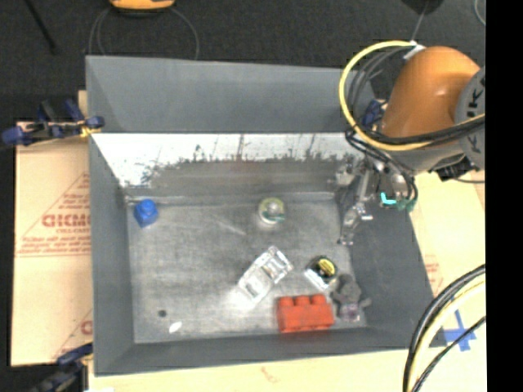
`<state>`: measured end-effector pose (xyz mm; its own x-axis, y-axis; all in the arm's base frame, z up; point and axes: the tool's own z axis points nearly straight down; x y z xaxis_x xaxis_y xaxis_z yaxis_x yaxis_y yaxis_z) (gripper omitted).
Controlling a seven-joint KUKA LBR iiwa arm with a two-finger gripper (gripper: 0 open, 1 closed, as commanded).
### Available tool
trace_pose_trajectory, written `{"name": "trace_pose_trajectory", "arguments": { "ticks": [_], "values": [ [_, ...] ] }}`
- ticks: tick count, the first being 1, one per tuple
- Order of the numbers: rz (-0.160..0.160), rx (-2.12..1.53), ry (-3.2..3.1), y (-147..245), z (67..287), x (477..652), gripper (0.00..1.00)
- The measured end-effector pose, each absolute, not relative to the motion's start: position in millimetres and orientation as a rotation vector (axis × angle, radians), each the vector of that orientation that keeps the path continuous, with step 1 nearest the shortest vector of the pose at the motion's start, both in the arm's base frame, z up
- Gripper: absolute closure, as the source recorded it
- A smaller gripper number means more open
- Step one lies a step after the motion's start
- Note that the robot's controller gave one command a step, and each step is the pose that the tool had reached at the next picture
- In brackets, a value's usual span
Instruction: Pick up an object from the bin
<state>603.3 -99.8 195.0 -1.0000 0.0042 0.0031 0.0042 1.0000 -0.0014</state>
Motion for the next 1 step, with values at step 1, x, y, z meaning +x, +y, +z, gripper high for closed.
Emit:
{"name": "trace_pose_trajectory", "arguments": {
  "ticks": [1],
  "values": [
    [0.003,-0.240,-3.151,-30.5,88.5,628.6,0.00]
  ]
}}
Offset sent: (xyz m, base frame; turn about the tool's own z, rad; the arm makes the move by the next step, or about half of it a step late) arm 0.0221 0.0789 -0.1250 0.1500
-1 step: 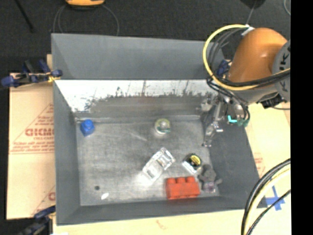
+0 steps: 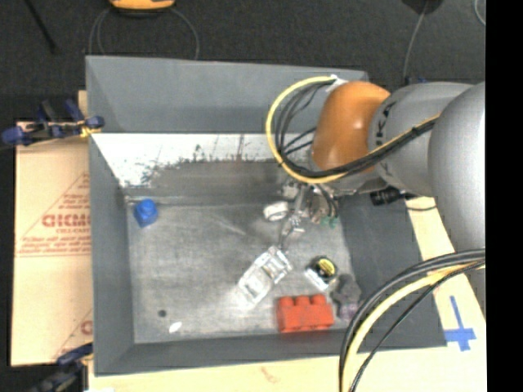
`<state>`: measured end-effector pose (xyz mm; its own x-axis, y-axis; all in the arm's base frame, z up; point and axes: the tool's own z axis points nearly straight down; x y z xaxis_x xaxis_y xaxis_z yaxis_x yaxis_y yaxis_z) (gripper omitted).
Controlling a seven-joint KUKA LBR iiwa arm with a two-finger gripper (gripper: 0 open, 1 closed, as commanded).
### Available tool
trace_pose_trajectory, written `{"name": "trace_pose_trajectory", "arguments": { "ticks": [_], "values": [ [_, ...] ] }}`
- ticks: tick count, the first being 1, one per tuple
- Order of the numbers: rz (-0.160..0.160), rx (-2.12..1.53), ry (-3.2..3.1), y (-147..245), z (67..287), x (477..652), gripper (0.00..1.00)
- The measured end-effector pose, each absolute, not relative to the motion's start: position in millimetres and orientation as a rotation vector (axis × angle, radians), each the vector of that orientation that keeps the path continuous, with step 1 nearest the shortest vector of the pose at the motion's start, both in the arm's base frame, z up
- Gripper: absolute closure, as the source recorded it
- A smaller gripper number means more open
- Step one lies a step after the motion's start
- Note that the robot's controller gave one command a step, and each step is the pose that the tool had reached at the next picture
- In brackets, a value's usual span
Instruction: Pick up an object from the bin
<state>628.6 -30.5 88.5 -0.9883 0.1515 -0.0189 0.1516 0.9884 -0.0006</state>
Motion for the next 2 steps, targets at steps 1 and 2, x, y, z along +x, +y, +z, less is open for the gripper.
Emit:
{"name": "trace_pose_trajectory", "arguments": {
  "ticks": [1,2],
  "values": [
    [0.003,0.502,3.093,-27.2,106.0,648.7,0.00],
    [0.004,0.762,3.041,-3.5,102.2,654.5,0.00]
  ]
}}
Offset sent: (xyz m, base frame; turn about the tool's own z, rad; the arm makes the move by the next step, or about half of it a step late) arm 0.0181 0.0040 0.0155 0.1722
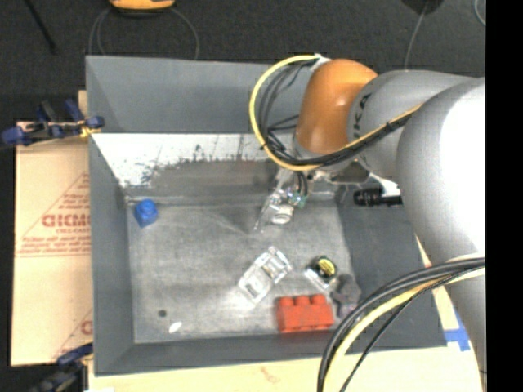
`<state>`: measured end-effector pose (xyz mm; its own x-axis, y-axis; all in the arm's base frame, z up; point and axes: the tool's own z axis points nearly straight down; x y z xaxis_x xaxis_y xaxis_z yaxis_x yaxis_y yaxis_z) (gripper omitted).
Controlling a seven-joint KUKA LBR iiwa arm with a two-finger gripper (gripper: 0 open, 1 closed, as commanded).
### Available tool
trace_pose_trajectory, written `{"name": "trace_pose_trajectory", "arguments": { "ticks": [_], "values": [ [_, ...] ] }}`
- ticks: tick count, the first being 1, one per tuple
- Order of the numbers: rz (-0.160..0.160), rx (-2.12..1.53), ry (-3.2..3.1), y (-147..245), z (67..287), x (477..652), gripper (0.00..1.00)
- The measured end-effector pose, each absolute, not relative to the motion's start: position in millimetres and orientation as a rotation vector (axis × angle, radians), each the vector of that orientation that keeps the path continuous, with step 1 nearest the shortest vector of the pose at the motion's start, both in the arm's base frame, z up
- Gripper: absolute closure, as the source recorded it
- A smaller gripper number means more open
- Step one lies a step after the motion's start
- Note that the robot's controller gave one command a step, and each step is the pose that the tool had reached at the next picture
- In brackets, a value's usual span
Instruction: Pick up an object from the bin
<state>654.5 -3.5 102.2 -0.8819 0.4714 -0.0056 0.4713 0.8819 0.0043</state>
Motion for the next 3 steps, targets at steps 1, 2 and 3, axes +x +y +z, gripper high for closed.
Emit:
{"name": "trace_pose_trajectory", "arguments": {
  "ticks": [1,2,3],
  "values": [
    [0.009,0.635,3.077,-37.5,76.7,654.9,0.00],
    [-0.011,0.811,3.022,-20.4,76.6,650.4,0.00],
    [-0.001,0.803,3.019,-16.7,78.2,652.1,1.00]
  ]
}}
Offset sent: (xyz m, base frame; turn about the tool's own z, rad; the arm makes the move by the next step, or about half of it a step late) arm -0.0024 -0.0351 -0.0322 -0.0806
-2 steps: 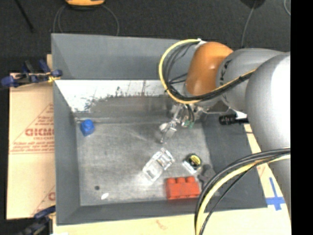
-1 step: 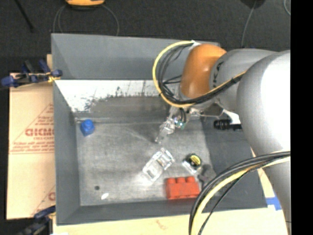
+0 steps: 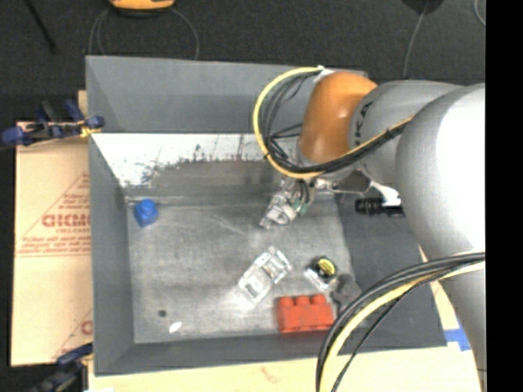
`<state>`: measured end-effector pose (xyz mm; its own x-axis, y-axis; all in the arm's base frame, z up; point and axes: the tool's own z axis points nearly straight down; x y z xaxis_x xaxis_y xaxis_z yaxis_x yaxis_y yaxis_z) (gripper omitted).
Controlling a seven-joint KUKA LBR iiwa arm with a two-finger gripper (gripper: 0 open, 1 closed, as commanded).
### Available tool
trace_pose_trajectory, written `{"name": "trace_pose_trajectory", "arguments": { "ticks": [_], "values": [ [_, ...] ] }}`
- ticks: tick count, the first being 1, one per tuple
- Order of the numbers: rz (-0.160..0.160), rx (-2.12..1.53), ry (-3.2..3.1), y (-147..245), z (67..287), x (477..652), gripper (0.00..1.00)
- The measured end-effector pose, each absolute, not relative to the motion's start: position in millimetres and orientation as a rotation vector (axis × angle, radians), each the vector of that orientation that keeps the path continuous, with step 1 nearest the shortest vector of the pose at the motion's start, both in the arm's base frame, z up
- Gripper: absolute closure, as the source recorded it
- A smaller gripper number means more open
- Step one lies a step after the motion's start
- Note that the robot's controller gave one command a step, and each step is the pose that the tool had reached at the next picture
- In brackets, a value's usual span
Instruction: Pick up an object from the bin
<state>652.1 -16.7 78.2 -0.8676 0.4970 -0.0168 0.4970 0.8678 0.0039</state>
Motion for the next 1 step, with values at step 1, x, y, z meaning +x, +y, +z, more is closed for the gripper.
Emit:
{"name": "trace_pose_trajectory", "arguments": {
  "ticks": [1],
  "values": [
    [0.003,0.801,3.027,-18.2,174.6,654.5,1.00]
  ]
}}
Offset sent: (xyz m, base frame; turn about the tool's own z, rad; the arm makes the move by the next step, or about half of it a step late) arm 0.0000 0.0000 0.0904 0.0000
